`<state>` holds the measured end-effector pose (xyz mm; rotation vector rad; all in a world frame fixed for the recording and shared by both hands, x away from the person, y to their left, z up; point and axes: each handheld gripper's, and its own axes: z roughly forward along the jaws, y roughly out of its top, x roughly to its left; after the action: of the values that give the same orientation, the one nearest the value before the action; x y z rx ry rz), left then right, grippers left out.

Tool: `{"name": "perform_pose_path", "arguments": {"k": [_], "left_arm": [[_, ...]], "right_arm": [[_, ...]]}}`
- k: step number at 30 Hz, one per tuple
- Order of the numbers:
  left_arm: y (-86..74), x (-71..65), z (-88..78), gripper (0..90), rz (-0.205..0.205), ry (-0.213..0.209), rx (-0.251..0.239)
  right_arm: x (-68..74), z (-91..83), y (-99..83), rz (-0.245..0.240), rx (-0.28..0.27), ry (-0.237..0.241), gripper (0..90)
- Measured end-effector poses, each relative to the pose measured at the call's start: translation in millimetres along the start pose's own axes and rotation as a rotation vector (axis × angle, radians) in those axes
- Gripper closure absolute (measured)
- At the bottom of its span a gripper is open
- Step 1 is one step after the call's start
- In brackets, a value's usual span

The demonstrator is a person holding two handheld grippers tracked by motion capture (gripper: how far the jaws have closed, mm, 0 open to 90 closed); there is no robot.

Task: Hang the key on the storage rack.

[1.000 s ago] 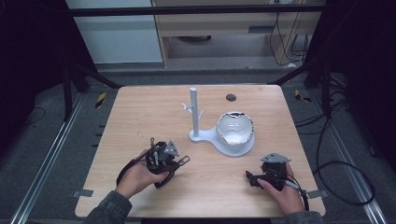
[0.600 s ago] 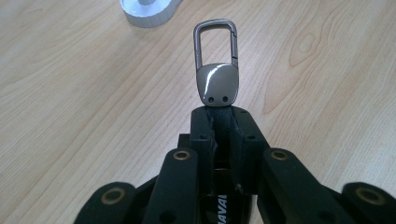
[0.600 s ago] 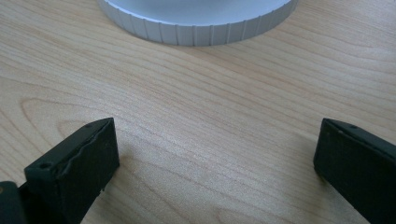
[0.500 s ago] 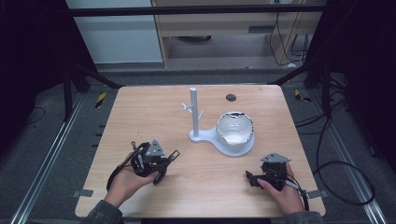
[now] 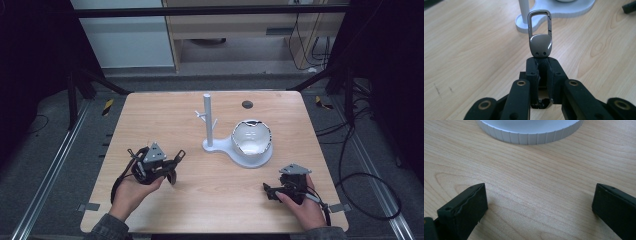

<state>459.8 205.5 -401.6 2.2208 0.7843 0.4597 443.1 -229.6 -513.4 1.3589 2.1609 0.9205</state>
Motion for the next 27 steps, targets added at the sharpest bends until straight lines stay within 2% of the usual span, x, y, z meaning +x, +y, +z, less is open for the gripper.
{"name": "perform_pose_path", "arguments": {"k": [11,27], "left_arm": [[10.3,3.2,-2.5,80.5,-0.021,0.017,-0.036],[29.2,6.1,2.3,80.5,-0.016,0.04,-0.051]], "right_arm": [[0.0,0.0,0.0,0.0,0.0,0.0,0.4],[0.0,0.0,0.0,0.0,0.0,0.0,0.4]]}}
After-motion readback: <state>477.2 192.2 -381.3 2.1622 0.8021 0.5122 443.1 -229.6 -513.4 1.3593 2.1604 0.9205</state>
